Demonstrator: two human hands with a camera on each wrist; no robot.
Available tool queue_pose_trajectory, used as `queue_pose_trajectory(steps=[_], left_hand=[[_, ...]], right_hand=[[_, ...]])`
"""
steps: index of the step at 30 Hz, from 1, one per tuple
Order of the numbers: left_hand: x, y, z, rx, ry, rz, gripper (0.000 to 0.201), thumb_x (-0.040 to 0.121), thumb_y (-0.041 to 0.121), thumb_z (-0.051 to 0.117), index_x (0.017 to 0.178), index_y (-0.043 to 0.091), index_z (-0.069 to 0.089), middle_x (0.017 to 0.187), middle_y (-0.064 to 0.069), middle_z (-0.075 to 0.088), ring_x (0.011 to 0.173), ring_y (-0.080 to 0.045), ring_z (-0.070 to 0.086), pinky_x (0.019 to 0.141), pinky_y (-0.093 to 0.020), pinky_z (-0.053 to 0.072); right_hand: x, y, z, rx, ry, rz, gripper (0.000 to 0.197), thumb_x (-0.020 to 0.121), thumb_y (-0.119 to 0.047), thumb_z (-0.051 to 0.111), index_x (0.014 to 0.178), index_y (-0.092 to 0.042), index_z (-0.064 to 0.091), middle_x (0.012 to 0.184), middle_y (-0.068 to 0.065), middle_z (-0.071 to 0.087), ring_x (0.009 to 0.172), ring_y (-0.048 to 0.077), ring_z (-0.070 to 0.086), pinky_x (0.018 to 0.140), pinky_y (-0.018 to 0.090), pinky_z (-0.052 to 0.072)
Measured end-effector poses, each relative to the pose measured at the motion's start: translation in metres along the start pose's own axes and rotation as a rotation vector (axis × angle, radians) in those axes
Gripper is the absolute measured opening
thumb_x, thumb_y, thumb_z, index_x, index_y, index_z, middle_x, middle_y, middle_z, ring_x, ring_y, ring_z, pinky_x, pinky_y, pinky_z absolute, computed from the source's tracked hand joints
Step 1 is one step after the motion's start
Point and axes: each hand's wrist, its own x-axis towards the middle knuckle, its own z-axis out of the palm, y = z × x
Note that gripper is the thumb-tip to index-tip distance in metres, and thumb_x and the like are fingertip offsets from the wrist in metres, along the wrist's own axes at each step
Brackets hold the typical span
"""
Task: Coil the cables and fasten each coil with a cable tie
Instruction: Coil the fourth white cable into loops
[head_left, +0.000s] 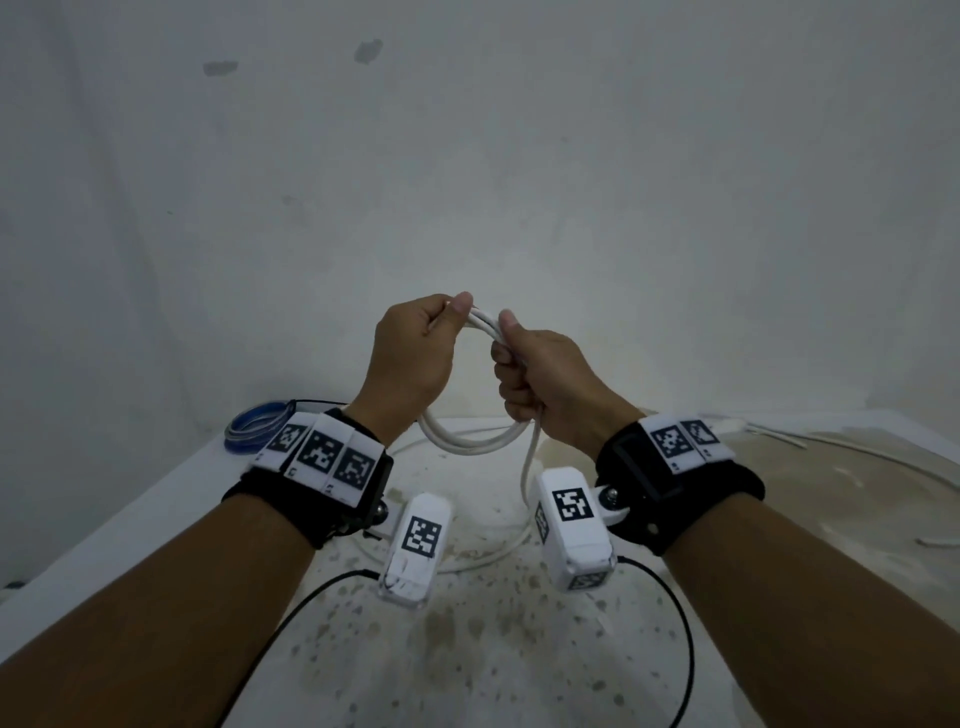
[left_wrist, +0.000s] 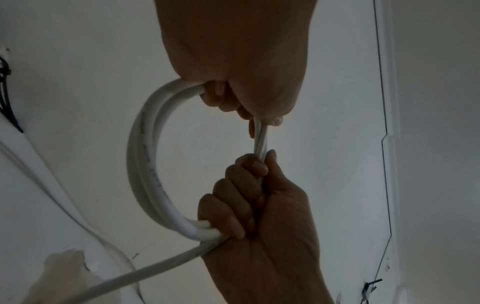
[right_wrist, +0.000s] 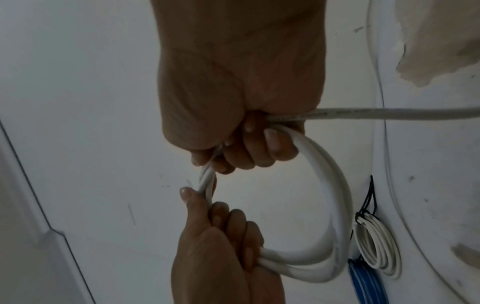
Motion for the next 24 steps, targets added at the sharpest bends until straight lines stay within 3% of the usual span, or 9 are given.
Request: queue_pose_trajectory(steps=[2, 5, 8, 11, 14, 16, 18, 20, 24], left_hand=[[-0.002, 0.0, 0.005, 0.025, -0.044, -0.104, 0.042, 0.1, 0.047, 0.045, 0.1, 0.011, 0.068, 0.075, -0.001, 0.059, 0.067, -0.013, 0.053, 0.068, -0.031, 0.046], [-0.012, -0.003, 0.013, 0.152, -0.027, -0.314, 0.053, 0.098, 0.057, 0.037, 0.122, 0.013, 0.053, 0.117, -0.004, 0.059, 0.105, -0.022, 0.058, 0.09, -0.036, 0.047], [-0.038, 0.002, 0.022, 0.228, -0.148, -0.567, 0.068, 0.099, 0.06, 0.024, 0.094, 0.005, 0.063, 0.094, -0.015, 0.067, 0.084, -0.031, 0.063, 0.075, -0.037, 0.051], [-0.059, 0.02, 0.037, -0.166, -0.41, -0.97, 0.083, 0.095, 0.069, 0.018, 0.082, 0.002, 0.065, 0.068, -0.011, 0.066, 0.061, -0.023, 0.06, 0.056, -0.027, 0.051], [-0.056, 0.023, 0.047, -0.648, -0.489, -1.233, 0.1, 0.092, 0.074, 0.013, 0.112, -0.011, 0.061, 0.099, -0.025, 0.071, 0.09, -0.033, 0.066, 0.067, -0.037, 0.055], [-0.053, 0.03, 0.049, -0.946, -0.526, -1.367, 0.097, 0.097, 0.064, 0.019, 0.111, -0.026, 0.053, 0.104, -0.036, 0.065, 0.093, -0.039, 0.064, 0.073, -0.044, 0.054], [-0.052, 0.04, 0.049, -1.218, -0.464, -1.419, 0.077, 0.104, 0.042, 0.032, 0.09, -0.031, 0.055, 0.082, -0.036, 0.065, 0.07, -0.04, 0.069, 0.056, -0.044, 0.057], [-0.048, 0.043, 0.051, -1.298, -0.281, -1.348, 0.046, 0.102, 0.012, 0.039, 0.081, -0.023, 0.059, 0.071, -0.03, 0.066, 0.056, -0.036, 0.069, 0.045, -0.045, 0.056], [-0.039, 0.031, 0.063, -1.145, 0.092, -1.3, 0.023, 0.097, -0.009, 0.032, 0.085, -0.003, 0.051, 0.079, -0.018, 0.056, 0.068, -0.028, 0.058, 0.063, -0.042, 0.059]], right_hand=[[0.001, 0.003, 0.0, 0.039, 0.092, -0.021, 0.047, 0.102, -0.045, 0.043, 0.064, -0.018, 0.044, 0.052, -0.004, 0.027, 0.043, 0.012, 0.019, 0.044, 0.023, 0.018], [0.004, 0.0, -0.003, 0.161, 0.277, -0.074, 0.047, 0.104, -0.044, 0.04, 0.065, -0.018, 0.043, 0.046, -0.005, 0.028, 0.038, 0.011, 0.02, 0.041, 0.021, 0.018], [0.005, -0.01, -0.009, 0.314, 0.405, -0.145, 0.048, 0.104, -0.044, 0.038, 0.064, -0.018, 0.042, 0.044, -0.005, 0.028, 0.036, 0.011, 0.02, 0.039, 0.021, 0.019], [0.001, -0.016, -0.01, 0.389, 0.464, -0.192, 0.048, 0.104, -0.044, 0.037, 0.065, -0.018, 0.042, 0.043, -0.006, 0.029, 0.036, 0.011, 0.022, 0.038, 0.023, 0.022], [-0.003, -0.016, -0.008, 0.442, 0.465, -0.201, 0.048, 0.104, -0.045, 0.037, 0.065, -0.018, 0.043, 0.044, -0.006, 0.029, 0.036, 0.011, 0.022, 0.039, 0.023, 0.024], [-0.006, -0.013, -0.008, 0.454, 0.466, -0.194, 0.048, 0.104, -0.045, 0.037, 0.065, -0.018, 0.043, 0.044, -0.006, 0.029, 0.036, 0.011, 0.022, 0.039, 0.023, 0.024], [-0.008, -0.01, -0.008, 0.456, 0.464, -0.19, 0.048, 0.104, -0.045, 0.037, 0.065, -0.018, 0.042, 0.044, -0.006, 0.028, 0.036, 0.011, 0.022, 0.039, 0.023, 0.024], [-0.011, -0.008, -0.009, 0.452, 0.464, -0.187, 0.048, 0.104, -0.044, 0.037, 0.065, -0.018, 0.042, 0.044, -0.006, 0.028, 0.036, 0.011, 0.022, 0.039, 0.023, 0.024], [-0.017, -0.007, -0.02, 0.367, 0.501, -0.201, 0.048, 0.104, -0.044, 0.037, 0.064, -0.017, 0.043, 0.044, -0.005, 0.03, 0.037, 0.012, 0.024, 0.039, 0.023, 0.026]])
